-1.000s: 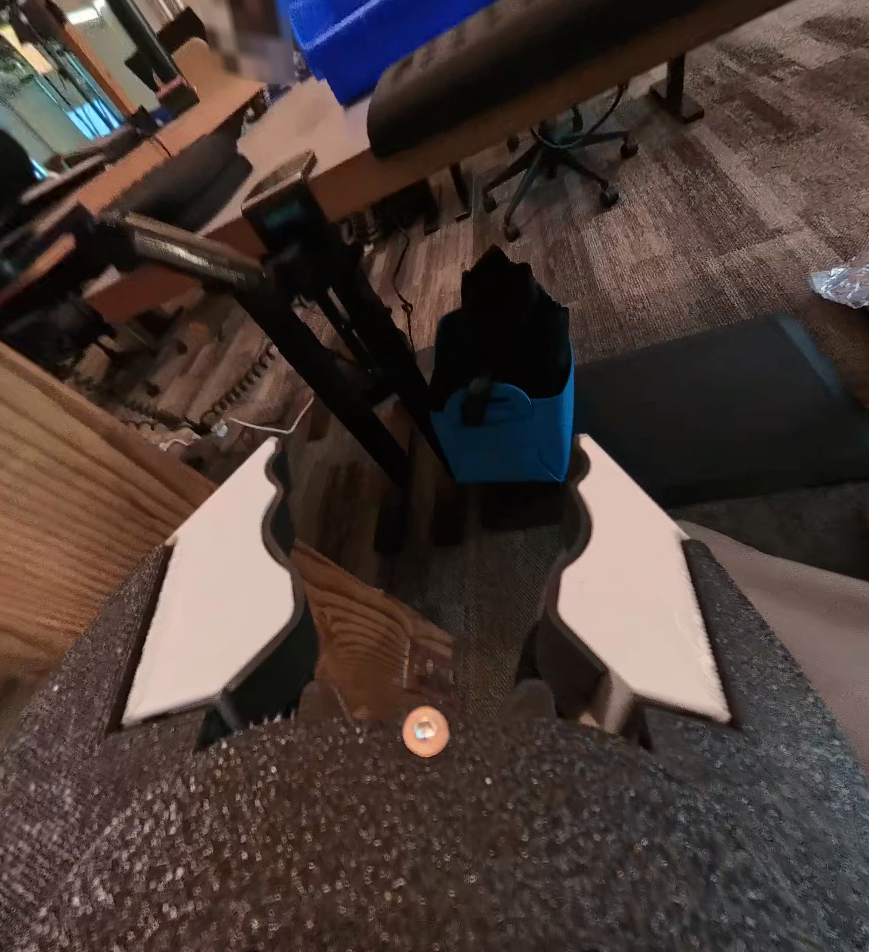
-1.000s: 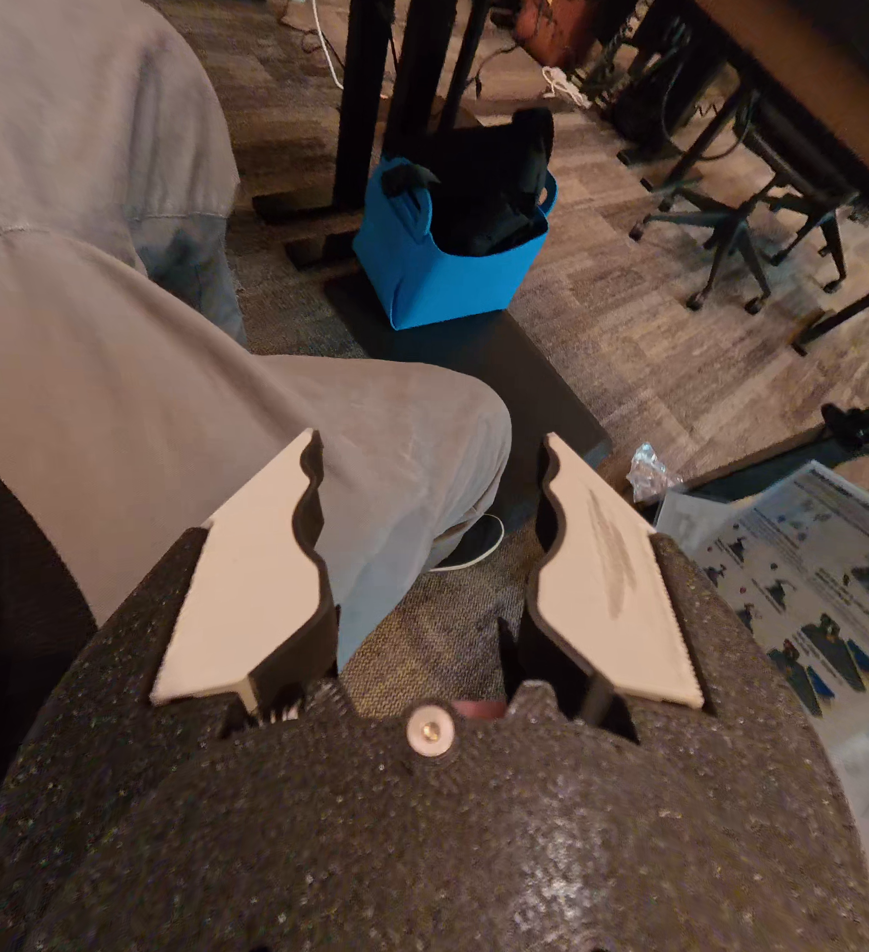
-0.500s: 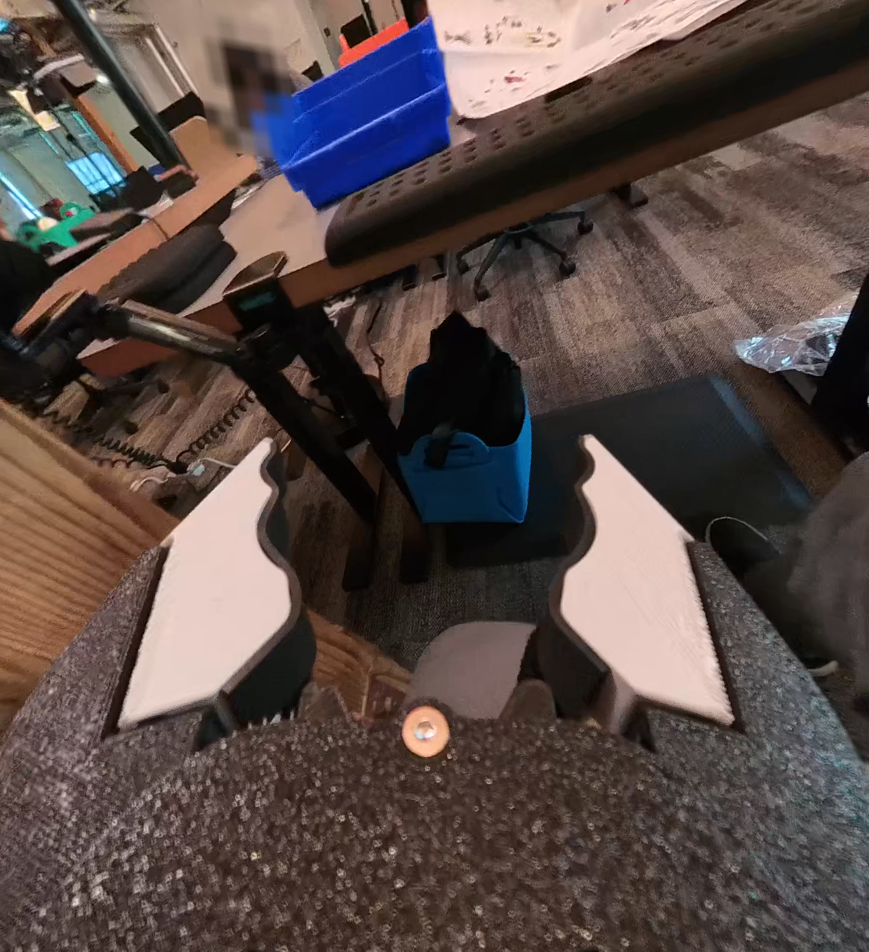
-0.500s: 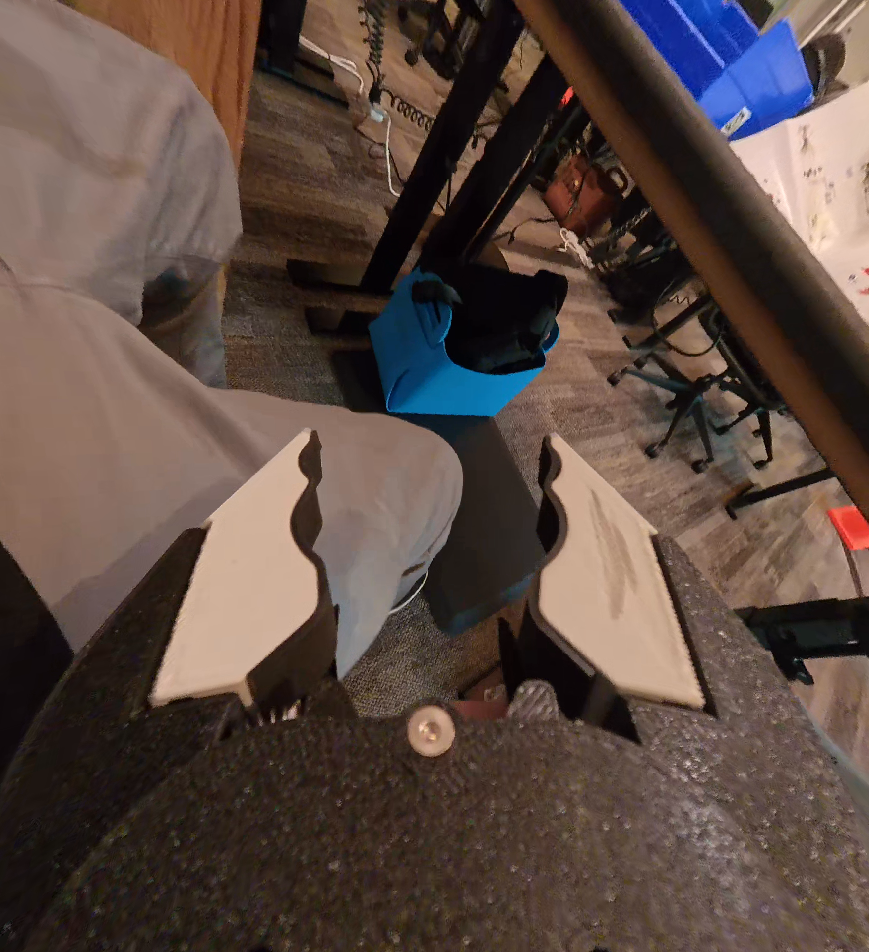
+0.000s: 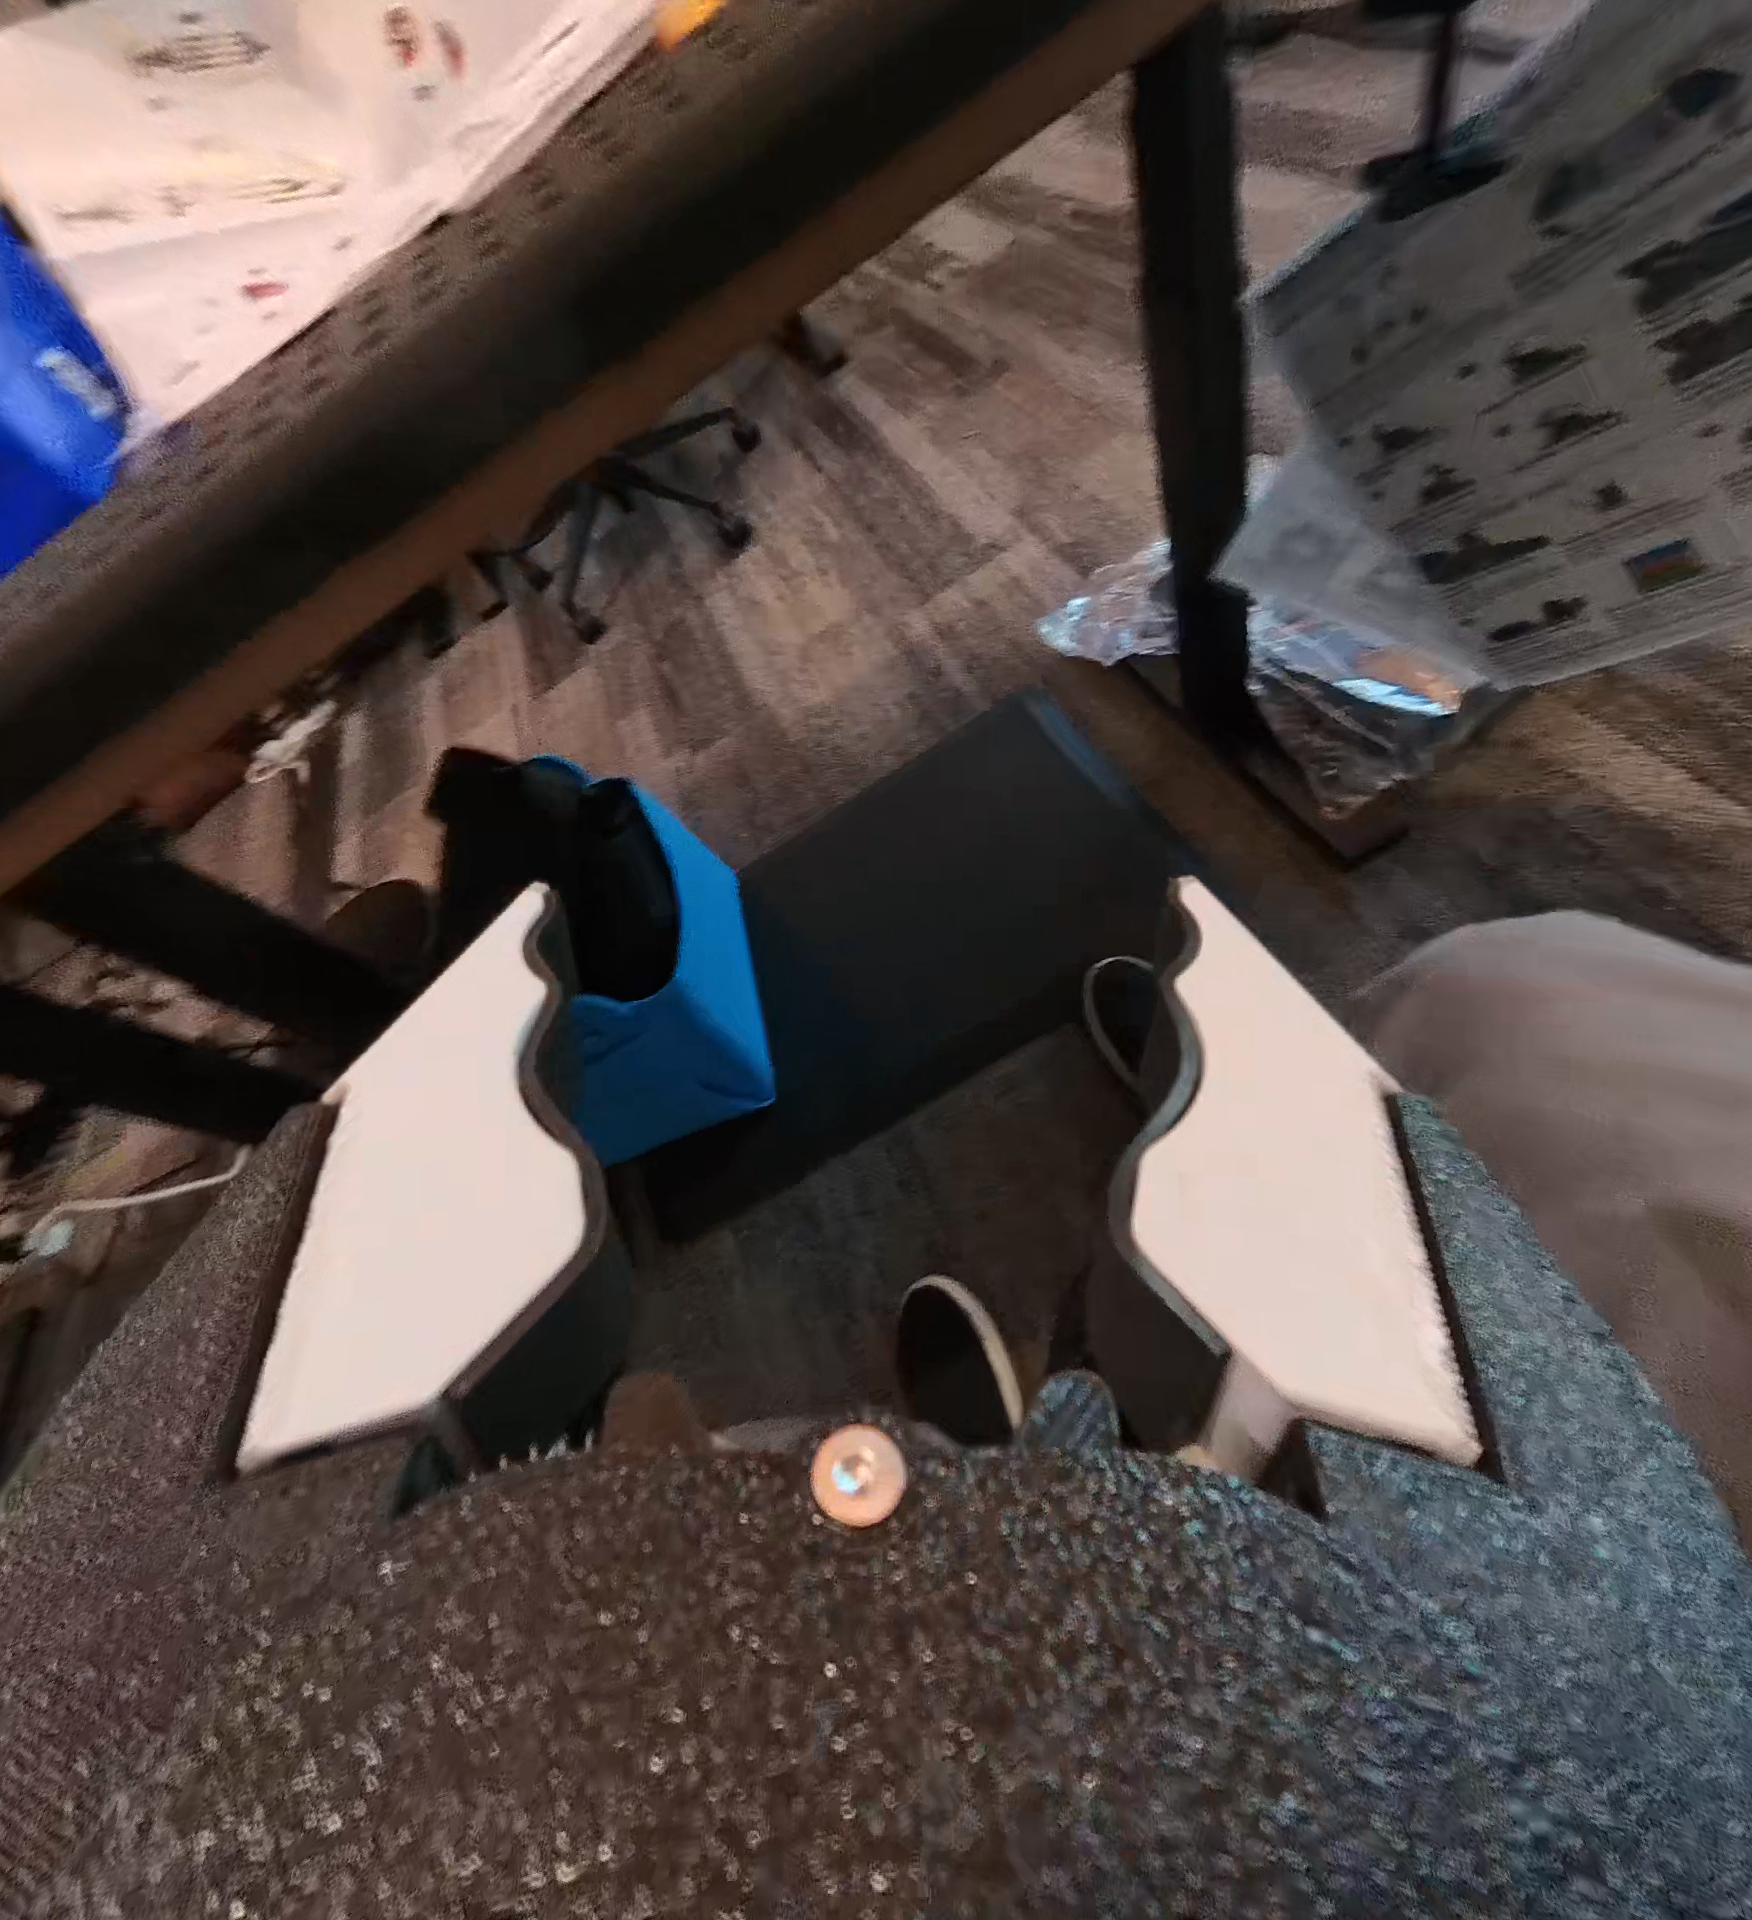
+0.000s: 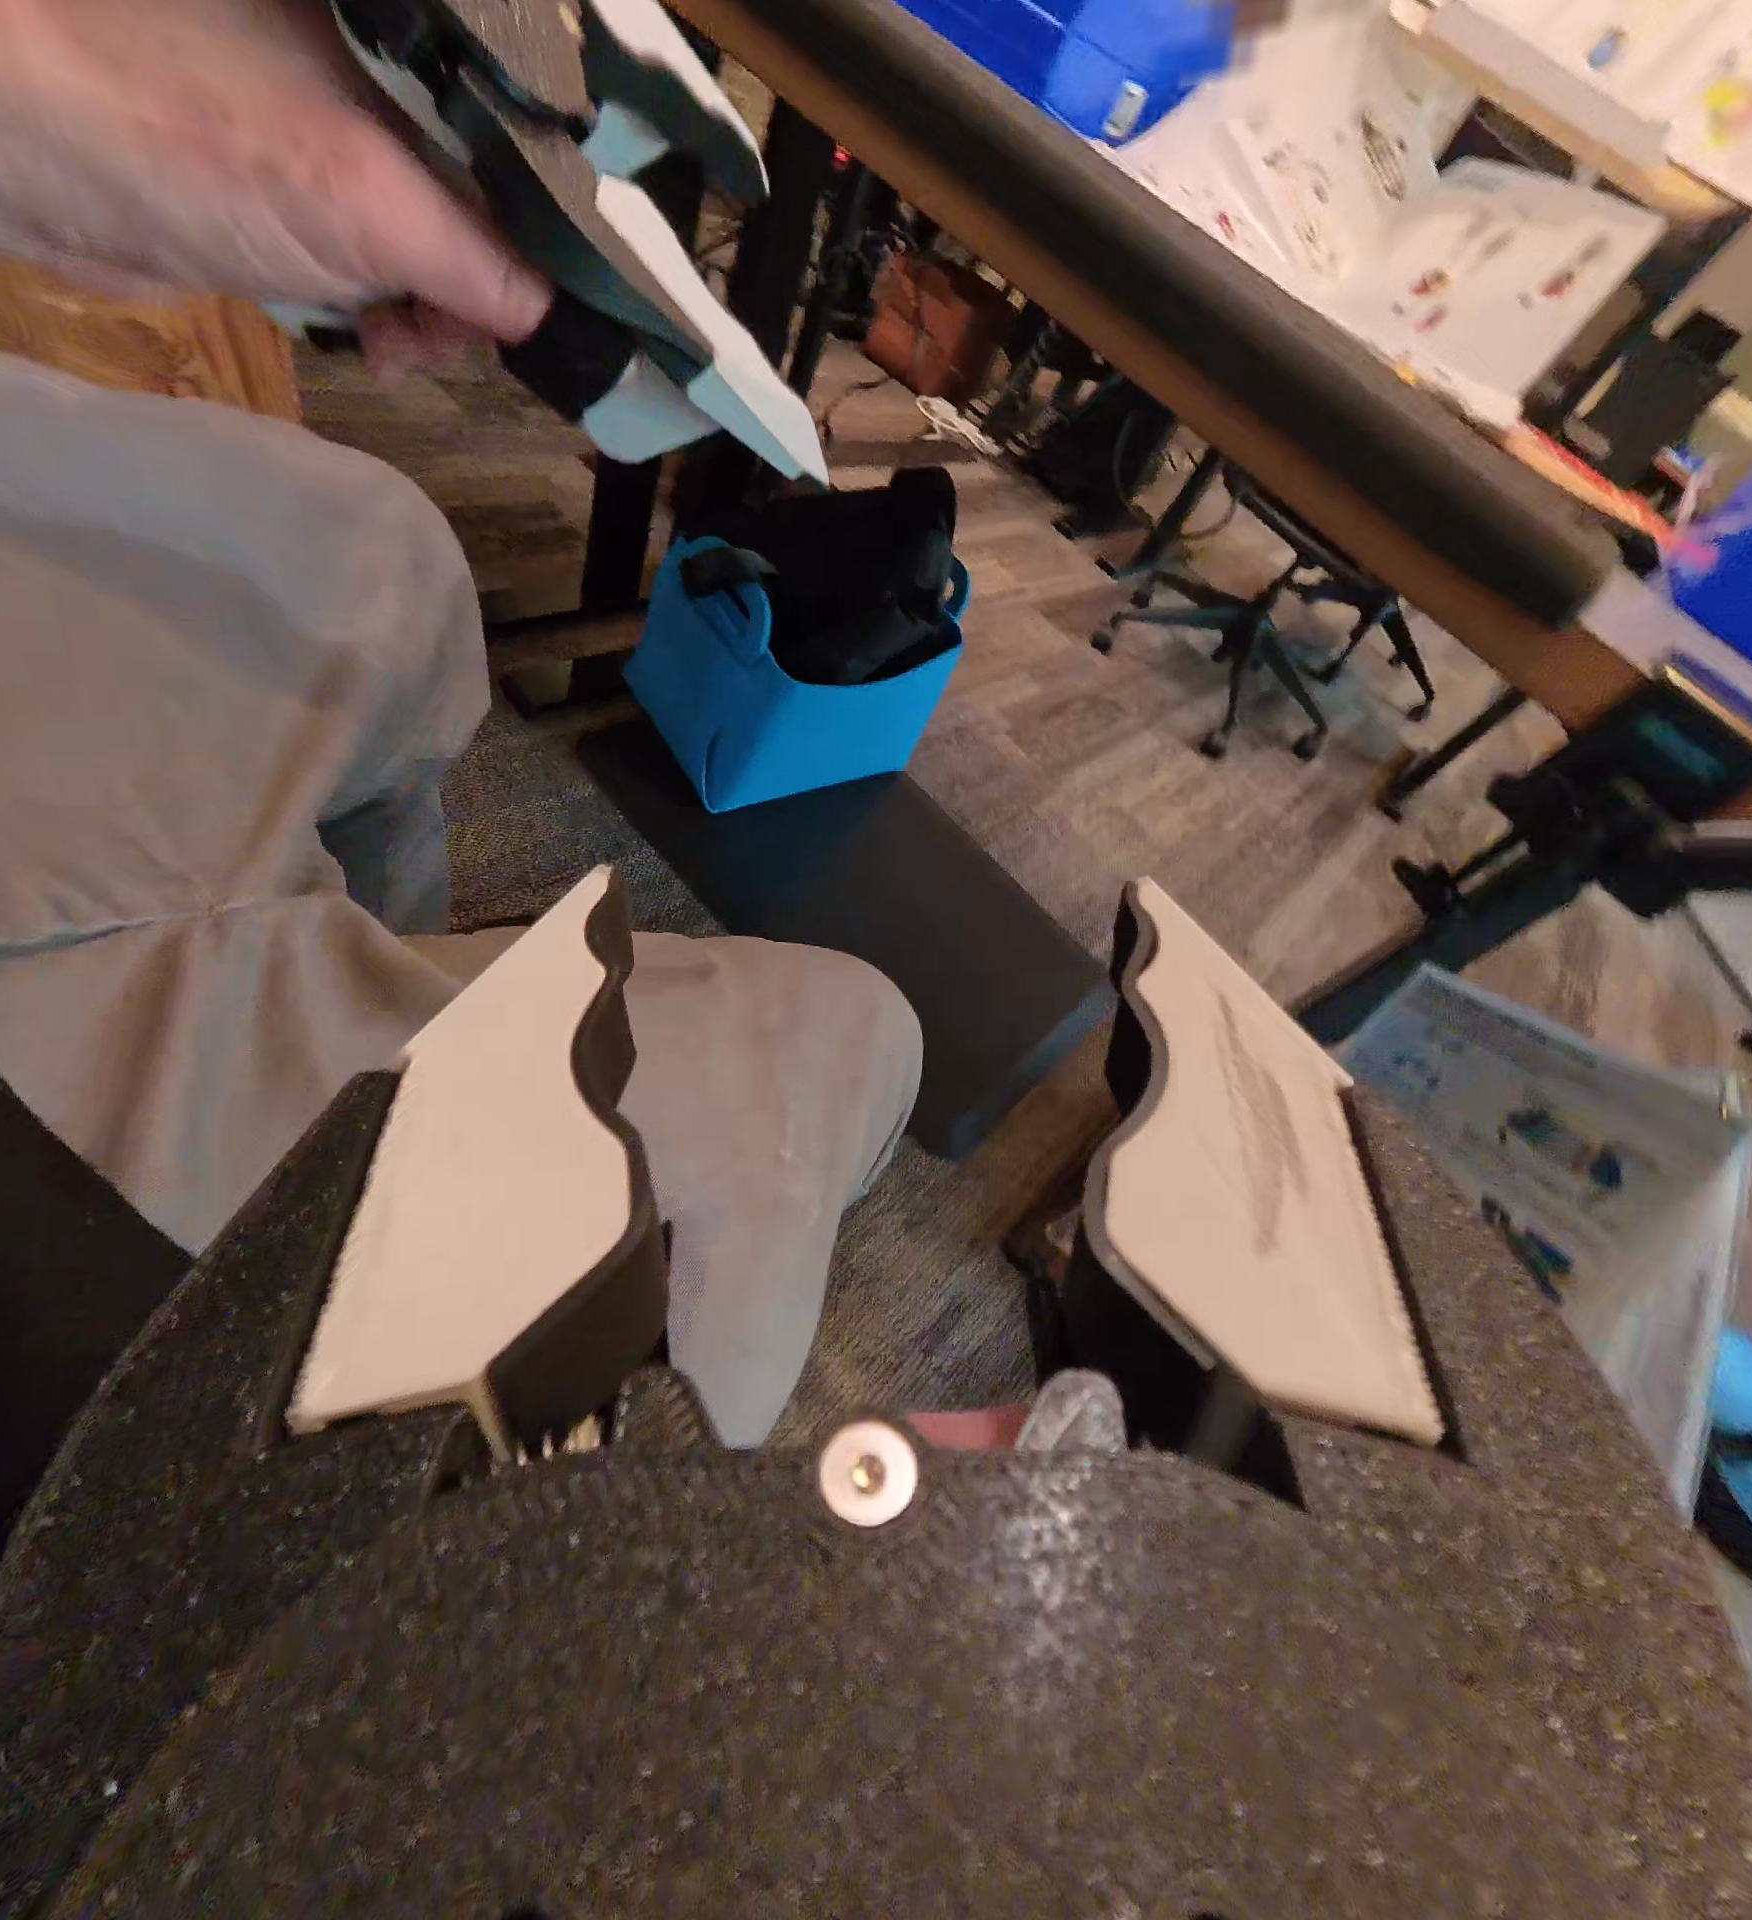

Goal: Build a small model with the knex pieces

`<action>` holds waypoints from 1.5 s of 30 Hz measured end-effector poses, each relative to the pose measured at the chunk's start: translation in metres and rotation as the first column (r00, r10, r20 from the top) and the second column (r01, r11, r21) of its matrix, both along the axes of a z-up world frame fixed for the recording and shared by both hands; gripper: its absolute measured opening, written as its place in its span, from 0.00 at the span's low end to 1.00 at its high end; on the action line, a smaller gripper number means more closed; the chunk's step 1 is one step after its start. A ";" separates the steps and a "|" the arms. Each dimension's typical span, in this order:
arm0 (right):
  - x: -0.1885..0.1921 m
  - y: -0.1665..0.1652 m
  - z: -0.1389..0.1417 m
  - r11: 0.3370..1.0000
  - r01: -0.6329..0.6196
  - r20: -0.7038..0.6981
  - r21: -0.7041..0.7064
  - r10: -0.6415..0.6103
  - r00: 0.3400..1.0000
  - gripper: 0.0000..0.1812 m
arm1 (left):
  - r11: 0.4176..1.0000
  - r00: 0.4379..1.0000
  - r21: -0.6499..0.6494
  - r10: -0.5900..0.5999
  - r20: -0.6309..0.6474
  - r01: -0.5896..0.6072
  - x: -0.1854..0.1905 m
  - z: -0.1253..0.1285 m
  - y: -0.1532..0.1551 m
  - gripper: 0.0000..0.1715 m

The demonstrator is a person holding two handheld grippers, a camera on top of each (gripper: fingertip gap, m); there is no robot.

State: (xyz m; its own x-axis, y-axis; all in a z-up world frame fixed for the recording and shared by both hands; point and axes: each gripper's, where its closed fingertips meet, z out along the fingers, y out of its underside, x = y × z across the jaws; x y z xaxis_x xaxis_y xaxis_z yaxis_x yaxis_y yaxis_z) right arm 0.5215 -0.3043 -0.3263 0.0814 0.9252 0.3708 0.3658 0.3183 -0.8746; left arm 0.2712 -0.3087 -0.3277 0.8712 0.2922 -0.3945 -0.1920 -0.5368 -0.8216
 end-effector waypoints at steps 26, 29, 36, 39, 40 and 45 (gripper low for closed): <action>0.076 0.020 0.009 0.976 0.150 -0.086 -0.161 -0.165 0.983 0.61 | 0.983 0.982 -0.109 -0.161 -0.097 0.150 0.080 -0.005 0.054 0.64; 0.070 0.024 -0.001 0.962 0.135 -0.074 -0.238 -0.157 0.985 0.62 | 0.991 0.987 -0.073 -0.116 -0.111 0.109 0.046 0.012 0.035 0.65; 0.049 0.029 -0.033 0.950 0.093 -0.062 -0.297 -0.117 0.991 0.67 | 0.997 0.997 0.044 -0.053 -0.062 0.056 -0.052 0.064 -0.021 0.72; 0.039 0.043 -0.060 0.913 0.137 -0.007 -0.385 -0.152 0.988 0.67 | 0.993 0.998 0.110 -0.030 -0.064 0.037 -0.104 0.092 -0.033 0.71; 0.030 0.047 -0.063 0.917 0.142 0.013 -0.373 -0.148 0.989 0.67 | 0.991 0.997 0.126 -0.023 -0.068 0.032 -0.122 0.100 -0.034 0.71; -0.083 0.076 -0.007 0.950 0.048 0.052 -0.307 -0.034 0.998 0.75 | 0.990 0.999 0.135 -0.038 0.017 0.035 -0.194 0.110 -0.021 0.71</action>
